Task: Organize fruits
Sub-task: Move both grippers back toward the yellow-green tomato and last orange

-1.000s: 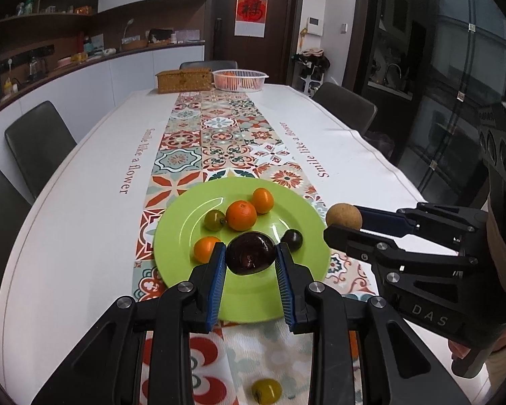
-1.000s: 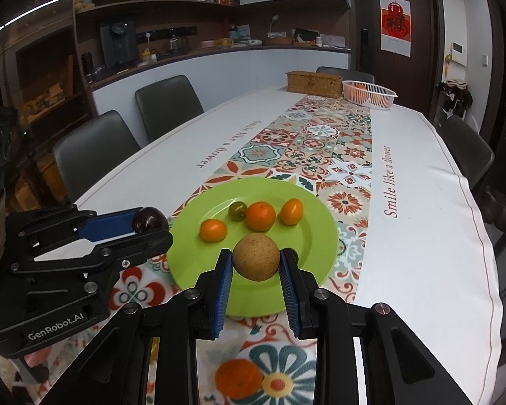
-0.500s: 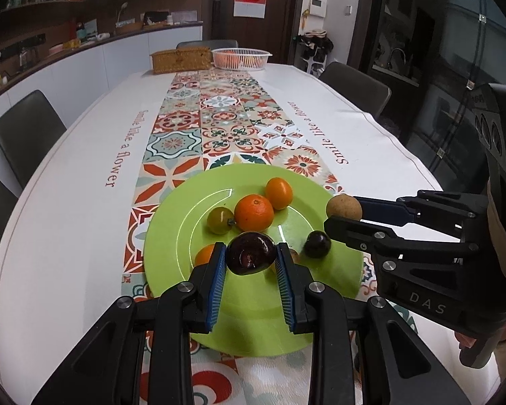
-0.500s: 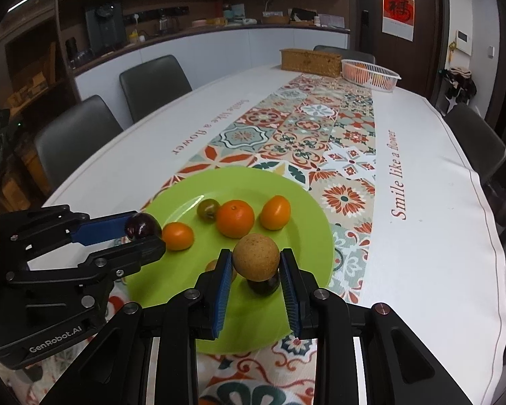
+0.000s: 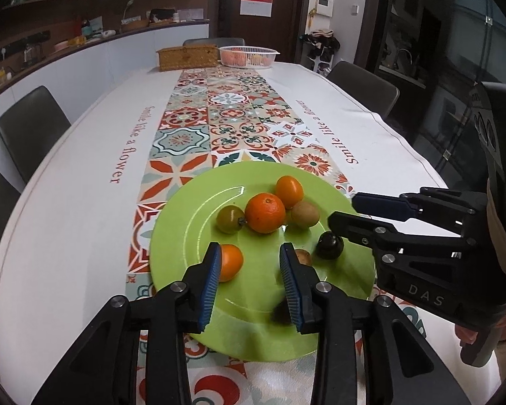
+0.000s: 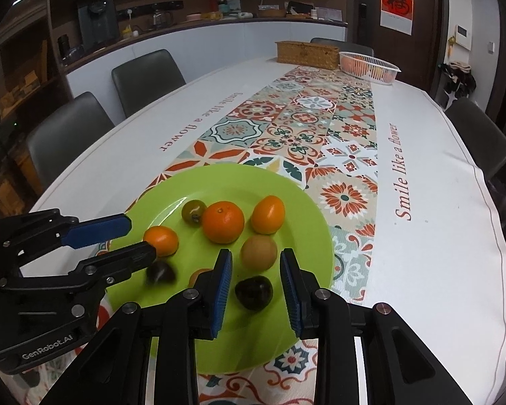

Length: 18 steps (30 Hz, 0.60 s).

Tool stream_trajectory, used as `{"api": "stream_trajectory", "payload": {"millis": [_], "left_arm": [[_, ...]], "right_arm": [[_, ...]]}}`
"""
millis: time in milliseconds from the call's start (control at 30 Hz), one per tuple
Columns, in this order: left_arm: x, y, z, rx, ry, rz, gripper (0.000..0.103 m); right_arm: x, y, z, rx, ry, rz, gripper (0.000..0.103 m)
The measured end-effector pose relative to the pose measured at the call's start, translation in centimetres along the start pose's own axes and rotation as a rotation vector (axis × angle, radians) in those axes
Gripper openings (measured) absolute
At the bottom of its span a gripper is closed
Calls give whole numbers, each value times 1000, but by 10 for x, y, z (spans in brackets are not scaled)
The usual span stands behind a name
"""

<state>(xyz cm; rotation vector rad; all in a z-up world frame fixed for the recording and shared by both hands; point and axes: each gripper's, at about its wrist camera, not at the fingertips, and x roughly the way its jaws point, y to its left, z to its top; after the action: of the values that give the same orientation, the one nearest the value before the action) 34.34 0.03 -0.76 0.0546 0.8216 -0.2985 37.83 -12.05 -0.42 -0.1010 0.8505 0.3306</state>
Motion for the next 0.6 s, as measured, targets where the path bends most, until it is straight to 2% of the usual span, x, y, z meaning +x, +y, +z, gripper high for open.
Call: {"api": "stream_trajectory", "payload": {"millis": [233,600], "left_arm": [[-23,-3,-6,7,-35,37,36],[-75,-17,-13,2,-111,58,40]], "right_arm": [[-17,6,-8,-13,-25,-14,32],[-76,17,-18,2,-119,-8,32]]}}
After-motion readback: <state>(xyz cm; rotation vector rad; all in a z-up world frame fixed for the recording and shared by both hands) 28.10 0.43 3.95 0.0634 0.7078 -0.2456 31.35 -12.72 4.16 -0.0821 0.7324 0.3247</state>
